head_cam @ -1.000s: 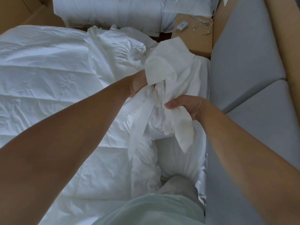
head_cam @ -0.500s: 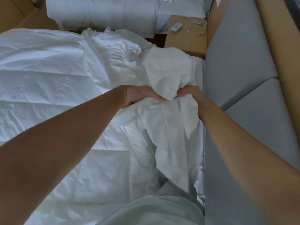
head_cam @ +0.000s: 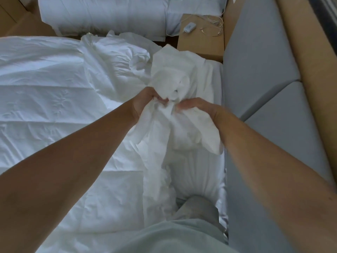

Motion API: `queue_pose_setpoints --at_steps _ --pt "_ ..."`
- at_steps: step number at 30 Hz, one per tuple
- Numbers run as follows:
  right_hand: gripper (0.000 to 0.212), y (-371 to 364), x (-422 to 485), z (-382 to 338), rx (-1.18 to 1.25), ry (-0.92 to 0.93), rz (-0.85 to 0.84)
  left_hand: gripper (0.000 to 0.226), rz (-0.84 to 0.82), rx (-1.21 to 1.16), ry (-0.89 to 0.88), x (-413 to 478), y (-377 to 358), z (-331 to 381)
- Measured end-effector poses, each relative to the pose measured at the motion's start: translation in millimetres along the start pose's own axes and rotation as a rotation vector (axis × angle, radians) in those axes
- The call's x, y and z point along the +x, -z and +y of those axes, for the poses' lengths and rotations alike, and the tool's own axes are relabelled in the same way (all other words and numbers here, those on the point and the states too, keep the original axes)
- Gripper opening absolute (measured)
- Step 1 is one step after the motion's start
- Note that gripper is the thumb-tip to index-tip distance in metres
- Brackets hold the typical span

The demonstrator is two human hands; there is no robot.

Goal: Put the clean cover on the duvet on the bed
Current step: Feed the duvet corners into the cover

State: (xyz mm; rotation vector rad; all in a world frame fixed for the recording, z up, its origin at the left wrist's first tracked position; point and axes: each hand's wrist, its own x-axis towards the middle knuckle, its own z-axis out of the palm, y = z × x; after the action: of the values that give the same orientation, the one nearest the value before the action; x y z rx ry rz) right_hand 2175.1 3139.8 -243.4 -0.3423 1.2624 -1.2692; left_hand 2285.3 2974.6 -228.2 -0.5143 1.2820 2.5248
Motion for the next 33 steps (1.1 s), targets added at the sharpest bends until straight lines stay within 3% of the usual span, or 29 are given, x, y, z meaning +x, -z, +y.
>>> queue_pose_setpoints --at_steps 2,4,5,7,11,13,15,18,22,24,28,30,33 --pt "0.028 -9 -5 9 -0.011 -0.130 -0.147 0.018 0.100 -0.057 -0.077 5 -4 0" --pt "0.048 -18 -8 14 -0.007 -0.163 -0.228 0.065 0.162 -0.030 -0.138 8 3 -1" --pt "0.055 -21 -8 15 -0.004 -0.164 -0.250 0.074 0.150 -0.028 -0.162 8 3 -2" --pt "0.063 -26 -10 18 0.017 -0.173 -0.234 0.068 0.167 0.038 -0.186 7 1 0" --pt "0.031 -20 -18 24 -0.077 -0.170 -0.259 0.037 0.033 0.153 -0.181 -4 -9 6" --pt "0.027 -13 -23 23 -0.094 -0.112 -0.210 0.040 0.011 0.311 -0.149 -8 -4 4" --pt "0.021 -3 -21 20 -0.033 0.016 -0.098 0.046 0.103 0.340 -0.057 -8 7 2" --pt "0.025 4 -11 13 0.061 0.152 0.014 0.016 -0.003 0.340 0.103 -23 9 -2" --pt "0.026 2 -6 13 0.028 0.239 0.024 0.043 -0.134 0.426 0.338 -31 11 -12" --pt "0.040 2 -4 12 -0.040 0.262 0.108 0.043 -0.168 0.380 0.308 -28 12 -21" --pt "0.028 2 -11 11 -0.326 0.102 0.265 0.052 -0.206 0.314 0.245 -29 9 -37" --pt "0.026 0 -10 8 -0.199 0.106 0.273 0.054 -0.187 0.336 0.210 -31 9 -36" --pt "0.027 3 -13 7 0.005 0.067 0.059 0.049 -0.004 0.360 0.047 -31 7 -29"
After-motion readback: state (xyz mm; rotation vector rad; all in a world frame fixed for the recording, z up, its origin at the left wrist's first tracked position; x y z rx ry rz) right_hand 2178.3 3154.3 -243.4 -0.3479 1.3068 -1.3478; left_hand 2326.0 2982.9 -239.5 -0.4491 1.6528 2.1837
